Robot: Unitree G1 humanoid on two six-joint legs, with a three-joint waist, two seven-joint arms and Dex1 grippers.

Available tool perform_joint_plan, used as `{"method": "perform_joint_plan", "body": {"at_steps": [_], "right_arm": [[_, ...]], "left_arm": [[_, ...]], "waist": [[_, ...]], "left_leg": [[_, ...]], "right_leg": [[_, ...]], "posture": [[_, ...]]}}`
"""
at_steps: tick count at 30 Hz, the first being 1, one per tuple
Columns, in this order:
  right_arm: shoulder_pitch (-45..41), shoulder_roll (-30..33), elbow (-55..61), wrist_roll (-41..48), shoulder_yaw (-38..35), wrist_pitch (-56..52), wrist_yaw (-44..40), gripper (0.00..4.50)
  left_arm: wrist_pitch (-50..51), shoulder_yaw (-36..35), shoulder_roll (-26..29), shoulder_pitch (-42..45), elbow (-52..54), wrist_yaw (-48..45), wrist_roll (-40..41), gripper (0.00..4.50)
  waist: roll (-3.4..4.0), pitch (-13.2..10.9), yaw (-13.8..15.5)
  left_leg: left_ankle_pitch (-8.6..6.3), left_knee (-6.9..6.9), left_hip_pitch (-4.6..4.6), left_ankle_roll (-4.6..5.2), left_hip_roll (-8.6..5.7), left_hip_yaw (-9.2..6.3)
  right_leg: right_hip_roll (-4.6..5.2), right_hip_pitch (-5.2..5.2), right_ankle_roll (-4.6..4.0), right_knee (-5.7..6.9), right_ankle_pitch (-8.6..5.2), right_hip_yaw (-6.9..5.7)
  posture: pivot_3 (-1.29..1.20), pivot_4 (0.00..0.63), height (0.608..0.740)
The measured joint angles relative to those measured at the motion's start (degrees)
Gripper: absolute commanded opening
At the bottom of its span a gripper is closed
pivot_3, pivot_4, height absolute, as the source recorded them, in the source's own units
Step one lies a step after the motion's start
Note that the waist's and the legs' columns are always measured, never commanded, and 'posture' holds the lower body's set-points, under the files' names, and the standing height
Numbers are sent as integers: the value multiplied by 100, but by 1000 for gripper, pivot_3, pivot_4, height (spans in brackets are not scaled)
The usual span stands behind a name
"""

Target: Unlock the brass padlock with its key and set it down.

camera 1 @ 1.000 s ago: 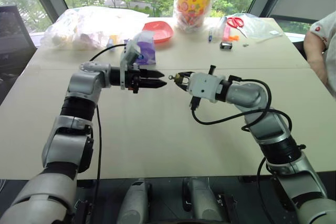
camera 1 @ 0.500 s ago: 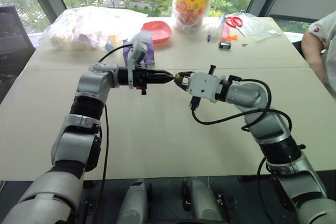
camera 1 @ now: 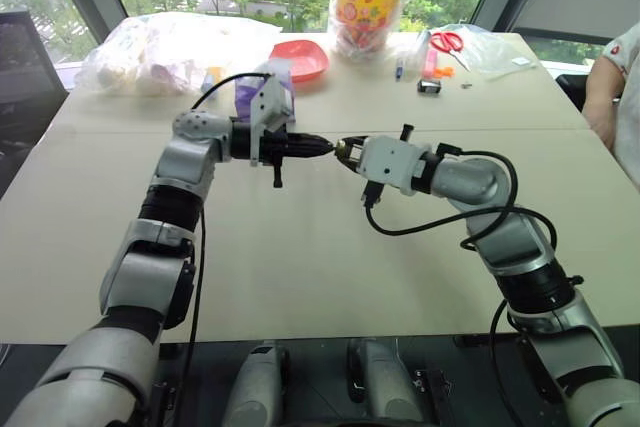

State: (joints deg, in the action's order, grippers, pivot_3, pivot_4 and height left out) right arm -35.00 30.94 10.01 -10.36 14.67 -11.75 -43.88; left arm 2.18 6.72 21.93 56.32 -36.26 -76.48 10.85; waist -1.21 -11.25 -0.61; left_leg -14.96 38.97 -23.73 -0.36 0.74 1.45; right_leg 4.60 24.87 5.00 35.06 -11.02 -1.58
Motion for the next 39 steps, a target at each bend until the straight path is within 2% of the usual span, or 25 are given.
{"method": "perform_joint_plan", "body": {"at_steps": [3,5,7,8,10,13,25,28,32,39], "right_arm": [[13,0,0,24,0,-33,-59,708],[13,-1,-2,26,11,-29,-72,708],[13,-4,-4,22,43,-4,-80,708],[13,-4,-4,16,45,39,-76,708],[0,-10,-3,-4,46,174,-34,708],[-1,-7,-4,-14,45,261,-20,708],[-7,-24,-4,-55,45,316,37,708],[-7,-37,-3,-65,45,314,47,708],[-7,-51,-3,-87,49,295,67,708],[-7,-54,22,-135,54,241,73,708]], "left_arm": [[-654,106,43,-65,29,65,-207,57],[-273,107,63,-62,77,19,-133,57],[564,59,83,-20,92,-92,129,57],[1050,0,86,15,80,-138,305,596],[1900,-153,158,94,-9,-235,582,1348],[2484,-322,217,192,-31,-218,749,2598],[2647,-289,-37,228,41,-158,832,2598],[2587,-287,-144,230,-22,-128,810,1744],[2577,-276,-235,235,-183,-136,768,48],[2547,-273,-251,254,-202,-154,705,17]], "waist": [[0,0,2],[0,0,-2],[0,0,-7],[0,0,-10],[0,0,-14],[0,0,-14],[0,0,-6],[0,0,-6],[0,0,-6],[0,0,-5]], "left_leg": [[0,0,0,0,0,0],[0,0,0,0,0,1],[0,0,0,0,-1,1],[0,0,-1,0,0,0],[0,0,-1,0,-1,-1],[0,0,-1,0,0,-3],[0,0,-2,0,-2,-4],[0,0,-2,0,-2,-4],[0,0,-2,0,-2,-3],[0,0,-2,0,-2,-4]], "right_leg": [[0,0,0,0,0,0],[-1,0,0,0,0,0],[-2,0,2,1,0,0],[-3,1,3,1,-1,-1],[-4,1,7,1,-3,-1],[-4,1,8,2,-2,-2],[-3,0,6,2,-3,-1],[-3,0,6,2,-3,-1],[-3,1,6,2,-3,-1],[-3,1,6,2,-3,-1]], "posture": [[0,150,740],[0,150,740],[0,150,740],[0,150,740],[0,150,740],[0,150,740],[0,150,740],[0,150,740],[0,150,740],[0,150,740]]}}
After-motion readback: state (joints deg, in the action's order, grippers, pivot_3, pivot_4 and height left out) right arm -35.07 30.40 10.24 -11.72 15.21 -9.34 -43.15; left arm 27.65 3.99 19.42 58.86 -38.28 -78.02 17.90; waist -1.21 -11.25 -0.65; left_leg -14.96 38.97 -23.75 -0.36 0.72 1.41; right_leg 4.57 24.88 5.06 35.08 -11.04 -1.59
